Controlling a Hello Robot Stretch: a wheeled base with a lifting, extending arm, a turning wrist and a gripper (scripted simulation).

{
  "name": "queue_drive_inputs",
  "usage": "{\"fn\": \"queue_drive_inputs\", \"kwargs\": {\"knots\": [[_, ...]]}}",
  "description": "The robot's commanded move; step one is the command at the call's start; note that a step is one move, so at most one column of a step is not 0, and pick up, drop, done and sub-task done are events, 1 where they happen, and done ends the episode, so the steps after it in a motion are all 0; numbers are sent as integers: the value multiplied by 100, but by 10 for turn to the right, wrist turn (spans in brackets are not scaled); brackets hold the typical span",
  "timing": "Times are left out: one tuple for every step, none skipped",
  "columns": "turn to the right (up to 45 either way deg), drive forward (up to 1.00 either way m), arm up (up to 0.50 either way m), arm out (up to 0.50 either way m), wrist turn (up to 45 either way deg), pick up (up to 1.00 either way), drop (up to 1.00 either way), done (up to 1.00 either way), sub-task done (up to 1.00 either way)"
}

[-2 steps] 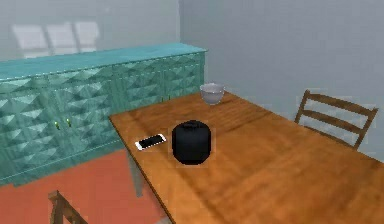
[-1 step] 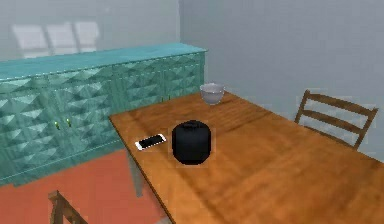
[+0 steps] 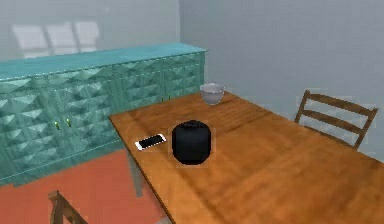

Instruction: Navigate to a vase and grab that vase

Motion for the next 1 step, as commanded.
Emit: {"fn": "queue_drive_inputs", "kwargs": {"knots": [[0,0,-26,0,0,0,0,0,0]]}}
